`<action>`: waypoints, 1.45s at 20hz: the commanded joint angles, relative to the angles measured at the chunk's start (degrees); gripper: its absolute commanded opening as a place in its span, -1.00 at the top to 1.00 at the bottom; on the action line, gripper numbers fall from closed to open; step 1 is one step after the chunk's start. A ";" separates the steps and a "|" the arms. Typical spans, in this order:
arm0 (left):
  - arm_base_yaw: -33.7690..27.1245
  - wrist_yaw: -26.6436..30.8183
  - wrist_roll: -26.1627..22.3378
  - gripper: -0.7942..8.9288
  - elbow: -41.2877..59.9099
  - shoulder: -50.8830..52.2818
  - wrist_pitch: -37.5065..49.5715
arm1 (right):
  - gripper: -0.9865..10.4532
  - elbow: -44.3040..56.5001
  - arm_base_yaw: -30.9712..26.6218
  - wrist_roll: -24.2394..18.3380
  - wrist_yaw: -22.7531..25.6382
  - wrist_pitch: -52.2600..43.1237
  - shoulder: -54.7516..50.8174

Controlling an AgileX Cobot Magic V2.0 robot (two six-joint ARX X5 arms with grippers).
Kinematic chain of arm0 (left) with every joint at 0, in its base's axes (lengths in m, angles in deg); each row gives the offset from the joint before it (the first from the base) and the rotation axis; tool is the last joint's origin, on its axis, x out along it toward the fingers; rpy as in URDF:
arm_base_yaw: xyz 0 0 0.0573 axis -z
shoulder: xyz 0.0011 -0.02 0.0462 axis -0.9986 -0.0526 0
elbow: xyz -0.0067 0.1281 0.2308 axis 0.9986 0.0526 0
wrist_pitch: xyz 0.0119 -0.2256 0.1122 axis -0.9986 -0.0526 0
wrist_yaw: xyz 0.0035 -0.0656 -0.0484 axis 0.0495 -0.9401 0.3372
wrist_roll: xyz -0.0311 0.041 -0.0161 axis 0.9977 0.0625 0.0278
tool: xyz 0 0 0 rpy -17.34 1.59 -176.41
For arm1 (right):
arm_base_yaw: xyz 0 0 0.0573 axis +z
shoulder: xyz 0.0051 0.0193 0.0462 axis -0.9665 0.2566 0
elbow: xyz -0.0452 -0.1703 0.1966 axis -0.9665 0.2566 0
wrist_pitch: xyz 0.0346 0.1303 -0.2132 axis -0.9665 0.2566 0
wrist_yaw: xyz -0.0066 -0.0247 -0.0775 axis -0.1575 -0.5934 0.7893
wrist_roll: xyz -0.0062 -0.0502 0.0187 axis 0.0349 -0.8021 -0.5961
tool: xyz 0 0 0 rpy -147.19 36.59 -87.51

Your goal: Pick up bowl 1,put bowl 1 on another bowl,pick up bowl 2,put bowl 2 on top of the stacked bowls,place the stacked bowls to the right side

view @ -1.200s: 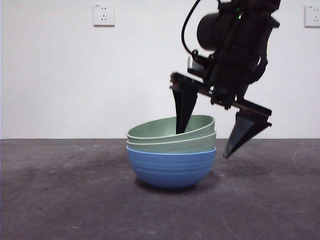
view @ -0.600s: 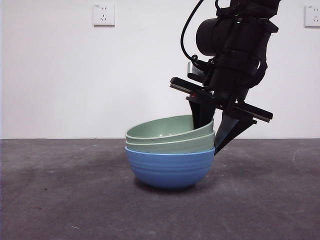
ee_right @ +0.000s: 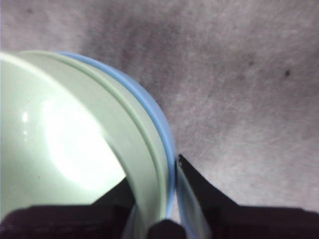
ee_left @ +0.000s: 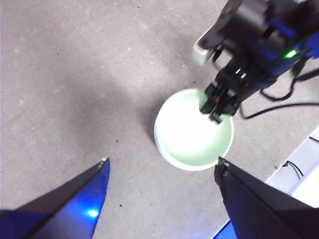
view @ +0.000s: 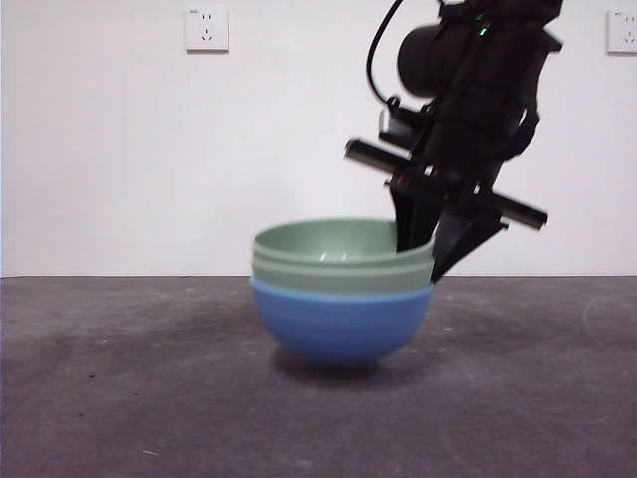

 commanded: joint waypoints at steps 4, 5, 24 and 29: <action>0.11 0.09 -1.07 0.11 0.13 -0.11 -0.07 | 0.85 0.15 -9.05 -2.29 -0.11 -0.66 -4.24; 0.11 0.09 -1.05 0.11 0.13 -0.11 -0.09 | 0.85 0.15 -11.19 -2.86 -0.07 -0.66 -4.22; 0.28 -0.13 0.33 0.11 0.13 -0.11 -1.07 | 0.74 0.15 -23.69 -6.03 0.04 -2.27 3.72; 0.28 -0.13 0.33 0.11 0.13 -0.11 -0.94 | 0.32 0.15 -23.74 -6.05 -0.22 -1.99 3.69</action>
